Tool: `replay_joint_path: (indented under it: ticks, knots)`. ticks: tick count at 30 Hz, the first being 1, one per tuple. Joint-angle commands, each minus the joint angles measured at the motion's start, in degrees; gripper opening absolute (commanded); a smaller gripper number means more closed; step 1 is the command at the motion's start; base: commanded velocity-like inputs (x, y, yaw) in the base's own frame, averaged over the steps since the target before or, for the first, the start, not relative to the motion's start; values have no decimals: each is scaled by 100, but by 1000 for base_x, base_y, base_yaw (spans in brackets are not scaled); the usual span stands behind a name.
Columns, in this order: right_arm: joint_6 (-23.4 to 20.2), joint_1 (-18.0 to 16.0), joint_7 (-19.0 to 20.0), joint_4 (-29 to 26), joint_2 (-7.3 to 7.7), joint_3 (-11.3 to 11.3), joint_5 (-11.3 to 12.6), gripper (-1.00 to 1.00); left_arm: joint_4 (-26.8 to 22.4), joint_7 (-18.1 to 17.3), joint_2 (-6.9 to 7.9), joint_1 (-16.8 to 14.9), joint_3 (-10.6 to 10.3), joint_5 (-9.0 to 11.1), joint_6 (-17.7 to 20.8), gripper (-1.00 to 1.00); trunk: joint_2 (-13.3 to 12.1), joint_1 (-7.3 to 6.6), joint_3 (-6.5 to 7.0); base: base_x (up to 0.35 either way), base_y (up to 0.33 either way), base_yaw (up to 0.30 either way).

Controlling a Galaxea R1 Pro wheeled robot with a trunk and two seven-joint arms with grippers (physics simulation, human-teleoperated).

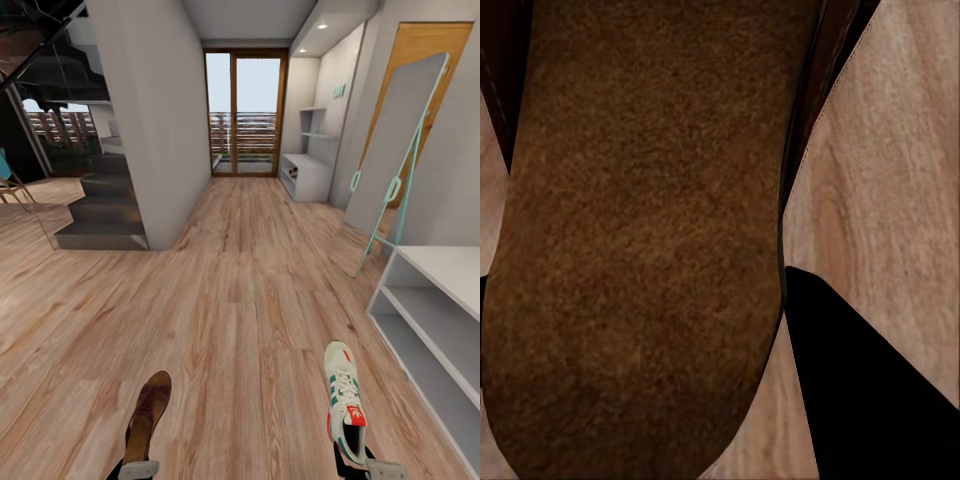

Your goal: Pick up the two gym shoes and the two sandals from the corridor floor and place them onto the hallstand (shoe rack) in the corridor, making sure they are on the rack and not on the floor. Arrange them so the two gym shoes are next to each other and the two sandals are next to each other.

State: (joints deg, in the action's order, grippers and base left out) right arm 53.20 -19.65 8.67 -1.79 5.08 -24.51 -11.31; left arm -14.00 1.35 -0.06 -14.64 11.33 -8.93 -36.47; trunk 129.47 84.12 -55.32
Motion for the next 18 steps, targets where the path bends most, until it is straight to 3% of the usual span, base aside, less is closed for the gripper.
replay_joint_path:
  ticks: [1, 18]
  knots:
    - [15, -4, 21, 2, 2, -54, -38, -100, 3, 18, -1, -4, 35, -74, -18, -100, 2, 2, -5, 337, 0, 0]
    - [30, -4, 4, 3, 20, -62, -30, -100, 3, 17, 0, -4, 36, -74, -18, -100, 2, 2, -5, 337, 0, 0]
